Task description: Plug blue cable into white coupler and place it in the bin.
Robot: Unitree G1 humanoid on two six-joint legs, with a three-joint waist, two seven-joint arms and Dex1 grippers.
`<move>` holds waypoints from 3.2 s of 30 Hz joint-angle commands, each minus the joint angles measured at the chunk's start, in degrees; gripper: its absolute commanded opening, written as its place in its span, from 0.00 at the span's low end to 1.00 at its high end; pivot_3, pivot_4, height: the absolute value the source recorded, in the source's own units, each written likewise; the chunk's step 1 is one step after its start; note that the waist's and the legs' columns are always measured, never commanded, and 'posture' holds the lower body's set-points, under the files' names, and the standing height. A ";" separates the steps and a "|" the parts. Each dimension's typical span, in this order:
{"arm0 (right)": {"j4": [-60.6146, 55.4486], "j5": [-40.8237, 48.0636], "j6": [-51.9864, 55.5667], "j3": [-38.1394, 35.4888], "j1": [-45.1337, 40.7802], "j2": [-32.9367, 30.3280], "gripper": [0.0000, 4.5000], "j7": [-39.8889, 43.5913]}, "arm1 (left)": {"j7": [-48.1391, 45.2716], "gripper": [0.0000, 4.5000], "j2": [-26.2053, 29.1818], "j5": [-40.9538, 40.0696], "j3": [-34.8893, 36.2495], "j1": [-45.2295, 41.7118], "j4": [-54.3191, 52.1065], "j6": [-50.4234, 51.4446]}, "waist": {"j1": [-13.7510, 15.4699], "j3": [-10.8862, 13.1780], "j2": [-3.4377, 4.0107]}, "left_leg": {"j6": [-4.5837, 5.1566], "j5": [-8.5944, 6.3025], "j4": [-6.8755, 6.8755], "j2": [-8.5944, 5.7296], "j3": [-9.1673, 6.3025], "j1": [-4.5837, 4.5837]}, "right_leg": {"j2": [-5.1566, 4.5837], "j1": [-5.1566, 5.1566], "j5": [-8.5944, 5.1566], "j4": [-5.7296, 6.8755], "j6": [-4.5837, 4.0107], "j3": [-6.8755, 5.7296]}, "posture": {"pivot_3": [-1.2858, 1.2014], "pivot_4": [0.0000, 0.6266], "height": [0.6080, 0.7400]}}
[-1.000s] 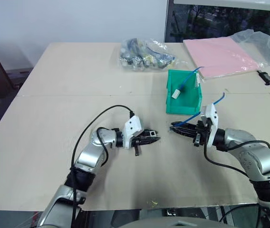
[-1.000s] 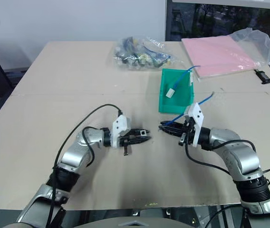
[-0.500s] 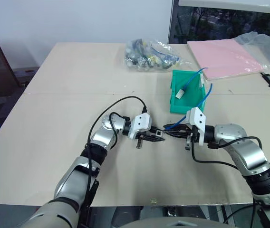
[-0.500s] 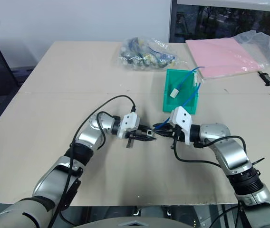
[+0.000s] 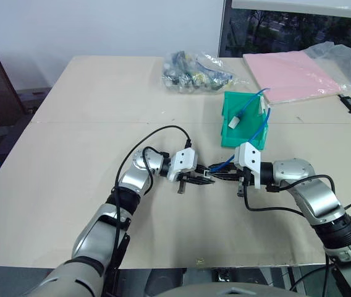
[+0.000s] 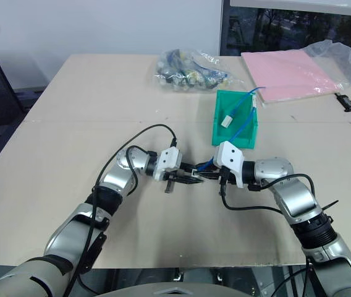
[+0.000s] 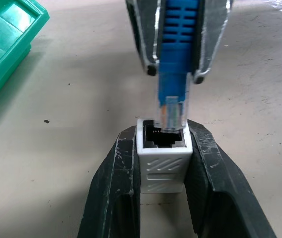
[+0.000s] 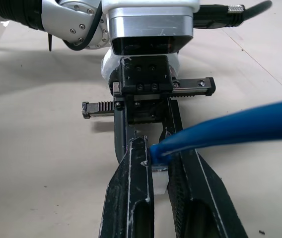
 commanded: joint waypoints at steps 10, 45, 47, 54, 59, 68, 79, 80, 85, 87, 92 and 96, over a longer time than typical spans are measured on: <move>1.38 -4.82 0.72 5.21 -5.35 -0.41 0.00 4.61 | -1.19 0.13 -0.61 2.55 -1.72 1.16 1.58 -0.12 | -0.02 -0.02 0.01 | 0.01 -0.01 0.00 0.00 0.00 0.00 | 0.00 0.00 0.00 -0.01 0.00 -0.01 | 0.52 0.24 1.00; 5.70 7.83 14.37 -1.71 -3.22 7.52 0.00 7.67 | -0.41 0.13 -1.36 2.62 0.93 2.96 -0.46 2.08 | -1.12 -1.70 0.38 | 0.23 -0.15 -0.37 0.01 0.03 1.07 | 0.00 0.92 -0.07 -0.13 0.03 0.06 | 0.52 0.24 1.00; 3.50 12.19 17.07 -4.97 -4.45 8.14 0.00 7.56 | -0.32 0.13 -1.28 2.57 1.13 3.18 -0.67 2.26 | -1.05 -1.59 0.42 | 0.22 -0.15 -0.37 0.01 0.03 0.93 | -0.03 0.86 -0.08 -0.23 0.04 0.06 | 0.52 0.24 1.00; 3.15 11.14 17.44 -4.83 -6.76 7.74 0.00 6.10 | 1.30 0.44 -0.39 -0.45 3.13 5.89 -8.77 9.21 | -1.26 -1.41 0.45 | 0.22 -0.14 -0.16 0.00 0.04 -0.22 | -0.10 -0.25 -0.04 -0.15 0.07 0.06 | 0.52 0.24 1.00; 0.00 16.74 24.33 -9.48 -9.25 6.07 0.00 4.10 | 8.43 0.91 3.23 -5.19 8.54 12.06 -26.62 22.26 | -1.53 -1.03 0.47 | 0.22 -0.14 -0.18 0.03 0.03 -0.21 | -0.10 -0.30 -0.04 -0.07 0.07 0.08 | 0.52 0.24 1.00; 13.77 17.32 31.07 -14.45 -22.57 -1.87 0.00 3.08 | 32.02 0.91 3.70 -12.59 17.33 10.45 -57.80 54.67 | -1.23 -0.40 0.31 | 0.22 -0.14 -0.16 0.01 0.03 -0.26 | -0.21 -0.31 -0.03 -0.10 0.08 0.07 | 0.52 0.24 1.00; 59.87 1.10 12.32 -9.21 -48.71 -0.62 0.18 8.46 | 44.04 0.92 2.97 -15.57 17.77 4.99 -64.58 67.72 | -1.69 -0.30 0.30 | 0.17 -0.11 -0.44 0.05 0.26 -0.30 | -0.11 -0.54 -0.03 -0.13 0.07 0.25 | 0.52 0.24 1.00; 64.02 -0.06 9.69 -10.15 -50.45 0.52 0.23 5.24 | 44.27 0.92 2.91 -15.52 17.58 4.74 -64.19 67.34 | -1.68 -0.29 0.30 | 0.14 -0.09 -0.44 0.05 0.29 -0.32 | -0.11 -0.56 -0.03 -0.13 0.06 0.28 | 0.52 0.24 1.00; 74.74 -5.35 -0.15 -11.96 -54.22 1.67 0.75 -6.26 | 44.68 0.92 3.17 -16.08 17.67 4.53 -63.83 66.93 | -1.09 -0.27 0.29 | -0.12 0.05 -0.35 0.04 0.34 -0.59 | -0.16 -0.75 -0.03 -0.13 0.06 0.33 | 0.52 0.24 1.00; 75.94 -7.86 -3.38 -11.66 -54.09 0.94 0.97 -10.54 | 44.55 0.92 3.51 -16.23 17.87 4.80 -63.84 66.84 | -0.98 -0.27 0.28 | -0.13 0.06 -0.23 0.04 0.34 -0.98 | -0.17 -1.03 -0.02 -0.08 0.07 0.33 | 0.52 0.24 1.00; 75.80 -12.02 -7.64 -12.32 -52.71 -1.80 0.99 -17.49 | 44.22 0.92 4.08 -17.01 17.98 5.65 -63.78 66.67 | -1.11 -0.27 0.29 | -0.14 0.06 -0.34 0.04 0.35 -1.01 | -0.17 -1.04 -0.02 -0.08 0.07 0.33 | 0.52 0.24 1.00; 71.42 -12.00 -6.61 -13.47 -48.76 -5.13 0.99 -14.35 | 43.89 0.92 4.39 -17.37 18.03 6.92 -64.17 65.26 | -1.10 -0.27 0.29 | -0.14 0.06 -0.37 0.04 0.35 -1.00 | -0.16 -1.04 -0.02 -0.10 0.07 0.32 | 0.52 0.24 1.00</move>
